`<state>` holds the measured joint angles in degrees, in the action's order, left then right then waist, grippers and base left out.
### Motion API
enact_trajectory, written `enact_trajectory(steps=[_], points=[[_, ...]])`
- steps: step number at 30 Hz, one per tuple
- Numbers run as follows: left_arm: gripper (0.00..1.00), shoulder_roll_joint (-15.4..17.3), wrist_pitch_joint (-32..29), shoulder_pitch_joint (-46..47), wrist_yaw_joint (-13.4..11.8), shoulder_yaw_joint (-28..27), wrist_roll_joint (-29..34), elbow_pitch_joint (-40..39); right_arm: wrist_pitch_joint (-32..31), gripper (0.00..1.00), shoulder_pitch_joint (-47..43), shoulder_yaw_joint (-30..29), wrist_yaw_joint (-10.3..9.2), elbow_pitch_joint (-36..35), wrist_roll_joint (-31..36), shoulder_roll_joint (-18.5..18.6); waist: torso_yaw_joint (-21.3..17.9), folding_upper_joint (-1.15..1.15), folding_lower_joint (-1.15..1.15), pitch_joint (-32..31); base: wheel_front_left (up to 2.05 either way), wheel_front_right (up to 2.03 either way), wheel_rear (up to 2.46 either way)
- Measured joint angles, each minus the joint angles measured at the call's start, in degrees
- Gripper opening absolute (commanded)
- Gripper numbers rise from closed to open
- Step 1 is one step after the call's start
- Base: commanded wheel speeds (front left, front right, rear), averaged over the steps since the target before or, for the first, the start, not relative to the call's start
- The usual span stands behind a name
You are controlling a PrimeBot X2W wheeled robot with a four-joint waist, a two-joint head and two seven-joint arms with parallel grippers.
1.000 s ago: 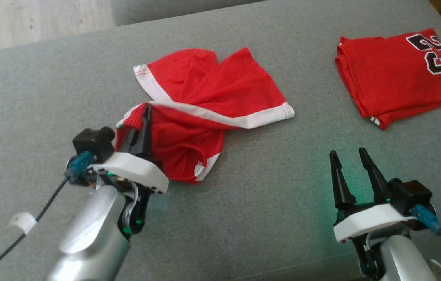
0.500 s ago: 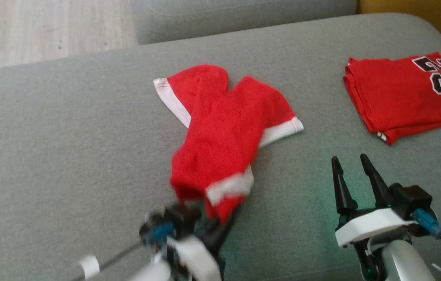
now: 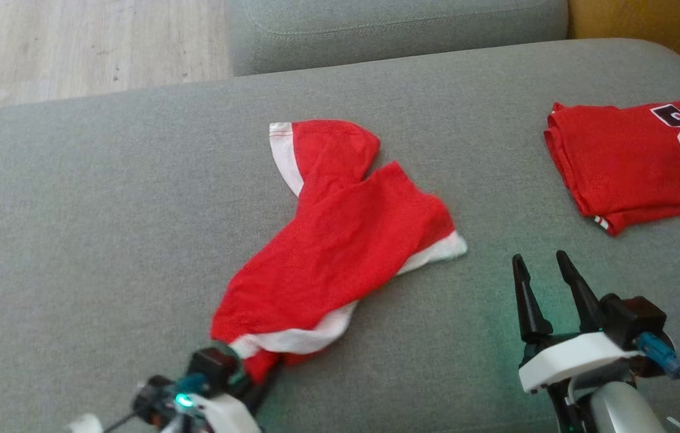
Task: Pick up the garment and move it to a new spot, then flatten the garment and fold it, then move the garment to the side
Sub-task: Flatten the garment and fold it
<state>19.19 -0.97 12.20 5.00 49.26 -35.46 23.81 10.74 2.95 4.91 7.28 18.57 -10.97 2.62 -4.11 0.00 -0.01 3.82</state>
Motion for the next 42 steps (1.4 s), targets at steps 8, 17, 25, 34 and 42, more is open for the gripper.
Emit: enact_trajectory(steps=[8, 17, 25, 34, 42], points=[[0.55, 3.07, 4.13, 0.35, -2.09, -4.52, -1.22, 1.56, -0.16, 1.00, -0.02, -0.47, 0.00, 0.00, 0.31, 0.00, 0.82, 0.00, 0.00, -0.57, 0.00, 0.00, 0.00], [1.00, 3.12, 7.17, -4.07, -5.09, -7.14, -4.10, -2.98, -0.16, 1.00, -0.25, -0.81, 0.00, 0.10, 0.30, 0.00, 1.81, 0.00, 0.01, -2.16, 0.00, 0.00, 0.00], [1.00, 6.69, 9.70, -8.88, -9.70, -10.82, -4.91, -9.78, -0.16, 1.00, -0.84, -1.34, 0.00, 0.10, 0.30, 0.00, 2.90, 0.00, 0.00, -3.48, 0.00, 0.00, 0.00], [1.00, 5.13, 13.21, -9.44, -15.35, -15.03, -5.52, -14.22, -0.16, 1.00, -1.64, -1.25, 0.00, 0.03, 0.30, 0.00, 4.28, 0.00, 0.00, -5.51, 0.00, 0.00, 0.00], [1.00, 1.35, 14.77, -10.61, -18.14, -17.04, -4.27, -12.17, -0.24, 1.00, -1.61, -0.87, 0.00, 0.02, 0.30, 0.00, 4.99, 0.00, 0.00, -6.67, 0.00, 0.00, 0.00]])
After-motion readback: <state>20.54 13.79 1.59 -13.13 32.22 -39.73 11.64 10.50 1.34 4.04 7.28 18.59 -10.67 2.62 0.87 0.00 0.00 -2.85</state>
